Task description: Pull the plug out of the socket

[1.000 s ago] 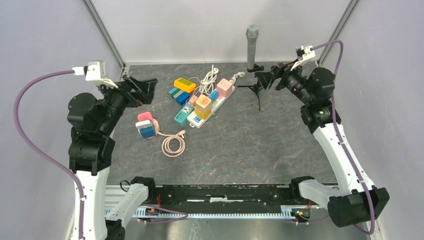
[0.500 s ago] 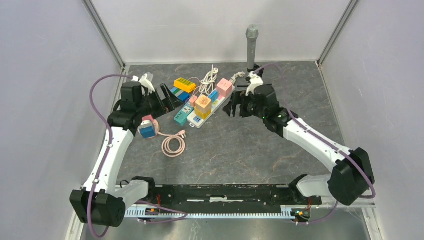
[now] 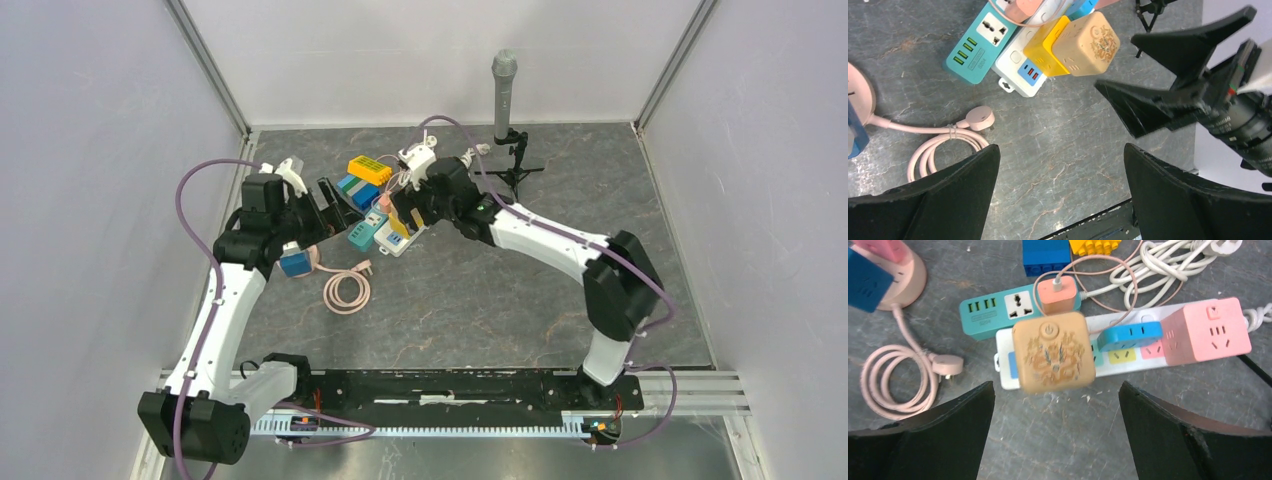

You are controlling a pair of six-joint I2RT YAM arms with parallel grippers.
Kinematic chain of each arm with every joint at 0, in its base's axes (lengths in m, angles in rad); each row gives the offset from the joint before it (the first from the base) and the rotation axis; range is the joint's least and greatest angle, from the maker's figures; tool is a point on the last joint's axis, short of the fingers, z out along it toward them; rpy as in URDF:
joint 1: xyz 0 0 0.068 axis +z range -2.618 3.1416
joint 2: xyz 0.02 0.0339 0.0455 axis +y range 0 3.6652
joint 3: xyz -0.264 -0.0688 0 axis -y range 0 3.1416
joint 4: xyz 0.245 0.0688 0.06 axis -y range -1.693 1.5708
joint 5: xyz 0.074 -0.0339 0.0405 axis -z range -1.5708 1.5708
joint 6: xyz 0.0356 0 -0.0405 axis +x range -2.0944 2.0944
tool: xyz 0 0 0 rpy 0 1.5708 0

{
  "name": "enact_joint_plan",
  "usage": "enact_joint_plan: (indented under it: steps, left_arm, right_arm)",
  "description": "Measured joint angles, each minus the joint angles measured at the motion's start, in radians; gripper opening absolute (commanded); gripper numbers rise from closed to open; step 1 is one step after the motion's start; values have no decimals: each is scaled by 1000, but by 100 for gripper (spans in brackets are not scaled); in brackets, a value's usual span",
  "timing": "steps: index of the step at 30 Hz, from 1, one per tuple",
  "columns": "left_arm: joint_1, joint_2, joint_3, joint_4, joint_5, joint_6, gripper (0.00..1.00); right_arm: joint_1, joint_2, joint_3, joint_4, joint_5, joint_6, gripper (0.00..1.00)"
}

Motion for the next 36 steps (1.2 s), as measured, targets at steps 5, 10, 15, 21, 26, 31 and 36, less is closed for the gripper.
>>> enact_joint_plan:
  steps: [5, 10, 15, 21, 26, 31, 36]
  left_arm:
    - [0, 0, 1, -32, -21, 3, 100]
    - [0, 0, 1, -34, -23, 3, 100]
    - [0, 5, 1, -36, -19, 2, 100]
    - [0, 33, -2, -36, 10, -10, 95]
    - [-6, 62, -50, 14, 67, -59, 93]
    - [-40, 104, -105, 80, 99, -121, 93]
    - [-119, 159, -119, 135, 104, -163, 90]
  right_arm:
    - [-2, 159, 187, -80, 33, -52, 96]
    - [-10, 227, 255, -137, 10, -82, 81]
    - [-18, 266, 300, -178, -67, -95, 47]
    - [-32, 250, 274, -170, -128, -102, 29]
    - [-32, 155, 145, -143, -165, -105, 31]
    - [-25, 55, 29, -151, -200, -117, 42]
    - [-14, -6, -34, -172, -218, -139, 71]
